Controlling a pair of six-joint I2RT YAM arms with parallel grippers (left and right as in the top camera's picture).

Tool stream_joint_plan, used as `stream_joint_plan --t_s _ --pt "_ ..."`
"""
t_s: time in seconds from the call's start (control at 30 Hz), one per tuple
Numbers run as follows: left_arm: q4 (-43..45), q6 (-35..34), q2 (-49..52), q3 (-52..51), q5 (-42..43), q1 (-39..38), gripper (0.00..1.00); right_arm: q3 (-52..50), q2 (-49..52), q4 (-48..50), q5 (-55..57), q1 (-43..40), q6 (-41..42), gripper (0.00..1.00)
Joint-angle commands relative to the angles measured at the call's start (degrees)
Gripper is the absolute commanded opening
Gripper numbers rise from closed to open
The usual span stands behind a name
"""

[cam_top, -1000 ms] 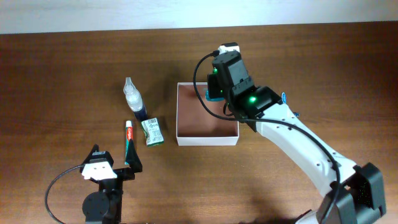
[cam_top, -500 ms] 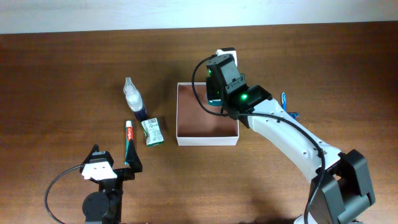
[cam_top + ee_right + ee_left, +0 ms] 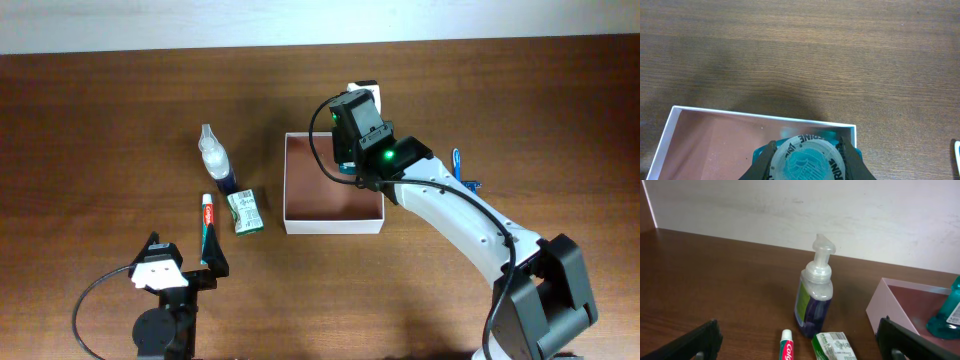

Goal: Pack container
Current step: 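Lift the mouthwash bottle and carry it left over the box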

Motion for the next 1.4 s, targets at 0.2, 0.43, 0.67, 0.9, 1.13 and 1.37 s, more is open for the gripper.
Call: stream_joint_plan --t_s 0.2,0.43,0.67,0.9,1.13,1.37 --pt "0.11 -0.09 -0.15 -0.33 0.63 0.46 1.00 2.03 0.55 0.61 2.69 0.24 0.76 0.16" --pt "0.11 -0.09 -0.15 -0.33 0.63 0.46 1.00 2.03 1.33 0.79 3.50 0.24 0.74 0.16" --pt "0.11 -0.09 -0.15 -0.33 0.63 0.46 0.99 2.03 1.33 2.75 3.54 0.24 0.72 0.16" --pt "0.11 -0.09 -0.15 -0.33 0.61 0.46 1.00 2.03 1.38 3.21 6.14 0.24 0.70 0.16" --pt "0.11 -0.09 -0.15 -0.33 0.63 0.46 0.99 2.03 1.38 3.30 6.14 0.24 0.70 0.16" --pt "0.11 -0.09 -0.15 -0.33 0.63 0.46 0.99 2.03 1.38 3.21 6.08 0.26 0.72 0.51"
